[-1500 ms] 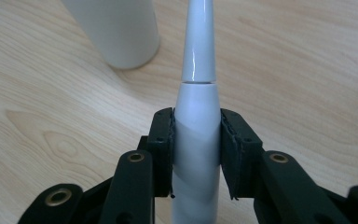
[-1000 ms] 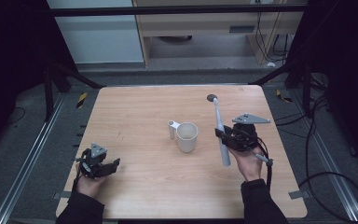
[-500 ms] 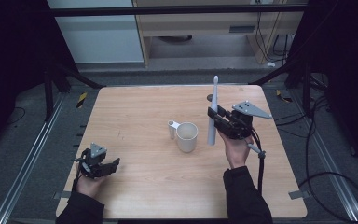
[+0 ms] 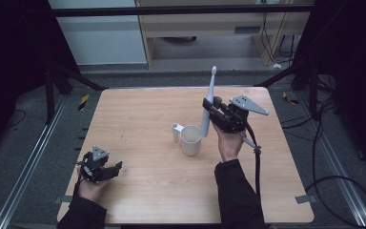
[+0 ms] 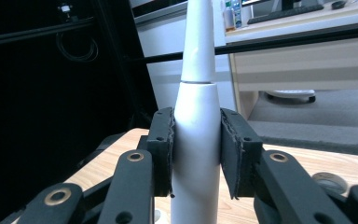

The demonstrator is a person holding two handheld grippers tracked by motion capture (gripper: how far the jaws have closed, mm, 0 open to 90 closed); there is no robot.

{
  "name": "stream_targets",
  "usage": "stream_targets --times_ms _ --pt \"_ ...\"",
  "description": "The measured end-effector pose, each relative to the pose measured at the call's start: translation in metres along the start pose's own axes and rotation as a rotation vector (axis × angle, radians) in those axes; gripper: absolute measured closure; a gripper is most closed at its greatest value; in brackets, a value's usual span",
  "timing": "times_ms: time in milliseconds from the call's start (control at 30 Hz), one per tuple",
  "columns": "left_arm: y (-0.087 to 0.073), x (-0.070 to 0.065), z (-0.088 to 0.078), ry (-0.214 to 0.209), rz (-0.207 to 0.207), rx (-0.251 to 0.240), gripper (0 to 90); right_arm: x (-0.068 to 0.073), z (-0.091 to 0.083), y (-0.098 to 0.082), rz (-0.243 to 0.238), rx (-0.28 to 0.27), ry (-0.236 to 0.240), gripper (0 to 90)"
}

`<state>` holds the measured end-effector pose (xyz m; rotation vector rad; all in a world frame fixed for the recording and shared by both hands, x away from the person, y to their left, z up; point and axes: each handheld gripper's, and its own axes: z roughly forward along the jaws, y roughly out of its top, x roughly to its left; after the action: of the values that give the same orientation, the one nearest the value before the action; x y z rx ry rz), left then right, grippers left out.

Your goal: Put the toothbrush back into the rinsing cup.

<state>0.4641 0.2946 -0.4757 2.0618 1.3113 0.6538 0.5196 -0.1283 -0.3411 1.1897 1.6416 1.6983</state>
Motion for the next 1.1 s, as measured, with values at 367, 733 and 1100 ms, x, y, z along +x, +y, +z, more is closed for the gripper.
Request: stream_targets --times_ms 367,733,1100 --pt "0.000 0.000 0.000 0.001 0.001 0.000 37.0 0.004 0.026 -0.015 0.030 0.017 0.019 67.4" --pt "0.000 0.000 0.000 0.000 0.002 -0.001 37.0 0.008 0.048 -0.033 0.034 0.065 0.013 67.4" --pt "0.000 0.001 0.000 0.000 0.001 -0.001 37.0 0.009 0.062 -0.055 0.026 0.133 -0.018 67.4"
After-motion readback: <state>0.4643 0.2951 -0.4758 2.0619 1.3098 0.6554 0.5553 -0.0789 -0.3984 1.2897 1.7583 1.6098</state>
